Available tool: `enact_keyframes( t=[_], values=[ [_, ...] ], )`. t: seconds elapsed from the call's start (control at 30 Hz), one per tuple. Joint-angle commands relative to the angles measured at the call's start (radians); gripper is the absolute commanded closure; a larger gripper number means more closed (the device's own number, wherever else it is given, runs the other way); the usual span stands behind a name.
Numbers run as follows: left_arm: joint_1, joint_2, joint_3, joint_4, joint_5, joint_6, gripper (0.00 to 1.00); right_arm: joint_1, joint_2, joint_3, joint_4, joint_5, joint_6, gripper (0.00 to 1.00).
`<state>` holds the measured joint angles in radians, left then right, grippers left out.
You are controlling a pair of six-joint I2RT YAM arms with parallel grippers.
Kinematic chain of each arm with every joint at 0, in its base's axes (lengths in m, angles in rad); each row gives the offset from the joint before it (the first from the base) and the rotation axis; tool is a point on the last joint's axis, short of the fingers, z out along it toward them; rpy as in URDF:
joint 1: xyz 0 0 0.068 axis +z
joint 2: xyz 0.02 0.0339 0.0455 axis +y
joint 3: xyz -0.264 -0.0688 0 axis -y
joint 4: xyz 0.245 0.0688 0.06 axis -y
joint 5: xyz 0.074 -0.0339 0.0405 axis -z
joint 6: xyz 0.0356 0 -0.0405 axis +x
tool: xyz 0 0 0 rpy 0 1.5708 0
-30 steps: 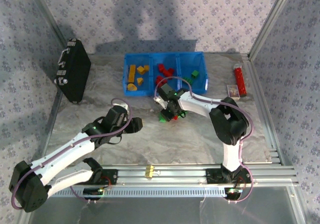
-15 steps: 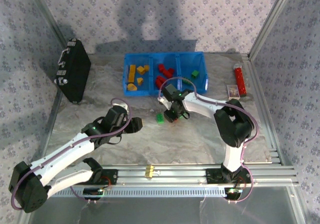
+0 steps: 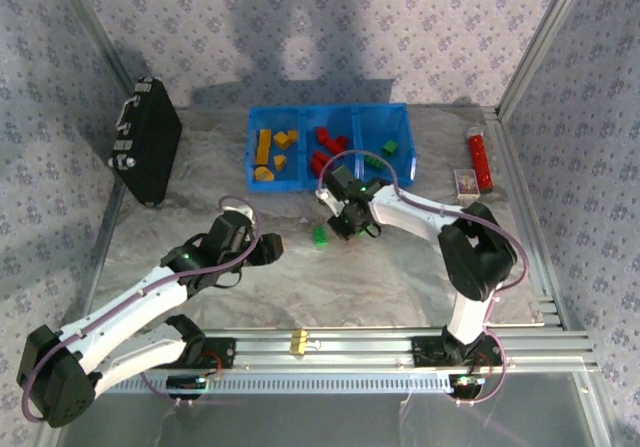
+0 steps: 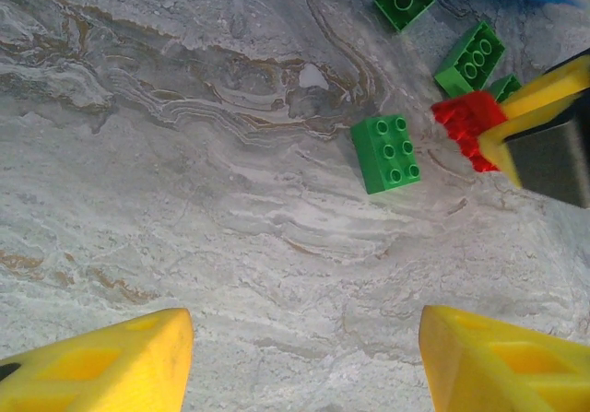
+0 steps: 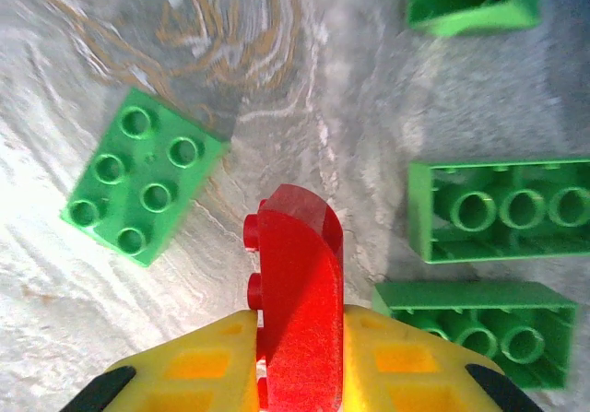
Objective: Sort the legos into containers by color
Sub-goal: Pick up the lego from the center of the table, then place the lego in the container.
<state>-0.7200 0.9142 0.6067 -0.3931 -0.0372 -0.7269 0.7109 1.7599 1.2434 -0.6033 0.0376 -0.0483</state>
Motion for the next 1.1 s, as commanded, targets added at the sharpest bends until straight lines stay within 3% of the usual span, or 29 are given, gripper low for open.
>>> enact_keyframes(
  t=[0.0,0.2,0.5,0.53,0.57,0.6,0.63,0.77,1.07],
  values=[
    [0.006,-0.018,-0.001,-0.022,0.007,0.011,0.34,-0.026,-0.083,0.056,-0.016,-0.018,0.04,0.75],
    [0.004,-0.018,0.008,-0.039,0.01,0.013,0.34,-0.082,-0.056,0.224,-0.039,-0.055,0.06,0.75],
    [-0.066,0.019,0.048,-0.067,-0.031,0.011,0.35,-0.15,0.278,0.742,-0.208,-0.036,0.079,0.74],
    [-0.077,0.022,0.055,-0.075,-0.037,0.011,0.35,-0.151,0.318,0.8,-0.238,-0.017,0.09,0.67],
    [-0.088,0.023,0.061,-0.082,-0.046,0.011,0.35,-0.152,0.348,0.85,-0.271,-0.002,0.1,0.54],
    [-0.097,0.022,0.064,-0.088,-0.053,0.011,0.35,-0.149,0.367,0.881,-0.292,0.0,0.105,0.34],
    [-0.105,0.019,0.061,-0.089,-0.061,0.008,0.35,-0.145,0.367,0.889,-0.294,0.001,0.108,0.22],
    [-0.11,0.024,0.041,-0.057,-0.057,-0.002,0.35,-0.12,0.219,0.665,-0.141,0.038,0.148,0.14],
    [-0.134,0.132,0.073,0.0,-0.036,0.011,0.33,-0.103,-0.208,0.141,0.067,0.043,0.209,0.13]
  ],
)
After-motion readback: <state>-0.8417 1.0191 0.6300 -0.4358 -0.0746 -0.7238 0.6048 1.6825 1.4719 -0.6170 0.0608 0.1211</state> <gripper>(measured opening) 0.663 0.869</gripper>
